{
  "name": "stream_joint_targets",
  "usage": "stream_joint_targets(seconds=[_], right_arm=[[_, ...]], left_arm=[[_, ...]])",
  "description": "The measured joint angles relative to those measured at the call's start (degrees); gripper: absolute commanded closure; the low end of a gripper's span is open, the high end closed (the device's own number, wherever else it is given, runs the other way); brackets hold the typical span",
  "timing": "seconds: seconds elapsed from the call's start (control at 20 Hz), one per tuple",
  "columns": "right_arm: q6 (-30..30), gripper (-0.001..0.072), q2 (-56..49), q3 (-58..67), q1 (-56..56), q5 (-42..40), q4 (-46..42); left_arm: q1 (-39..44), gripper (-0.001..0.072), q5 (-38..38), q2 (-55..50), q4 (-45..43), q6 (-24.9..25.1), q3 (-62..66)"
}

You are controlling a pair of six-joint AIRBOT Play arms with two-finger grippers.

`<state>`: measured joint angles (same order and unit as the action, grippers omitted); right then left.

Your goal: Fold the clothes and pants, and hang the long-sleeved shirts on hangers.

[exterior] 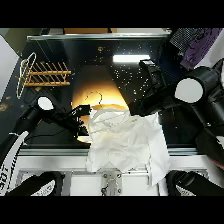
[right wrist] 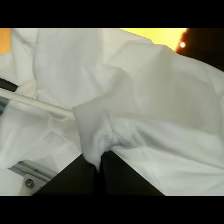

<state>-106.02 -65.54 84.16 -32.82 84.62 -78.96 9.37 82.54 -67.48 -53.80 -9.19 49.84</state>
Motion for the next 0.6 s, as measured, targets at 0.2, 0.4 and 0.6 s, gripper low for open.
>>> stream_joint_targets(seconds=[0.2,0.4,0.6], right_arm=[[1.1,0.0699,-1.0,0.0,-2.2,-5.6,2.7],[1.9,0.0699,-1.3,0.0,-3.0,-11.2,3.9],[4.2,0.0699,-2.3,0.0,-3.3,-15.3,8.0]], left_arm=[[0.0,0.0692,-0.1,0.0,0.0,0.0,0.0],[0.0,0.0692,-0.1,0.0,0.0,-0.2,0.0],[0.0,0.0692,-0.1,0.0,0.0,-0.1,0.0]])
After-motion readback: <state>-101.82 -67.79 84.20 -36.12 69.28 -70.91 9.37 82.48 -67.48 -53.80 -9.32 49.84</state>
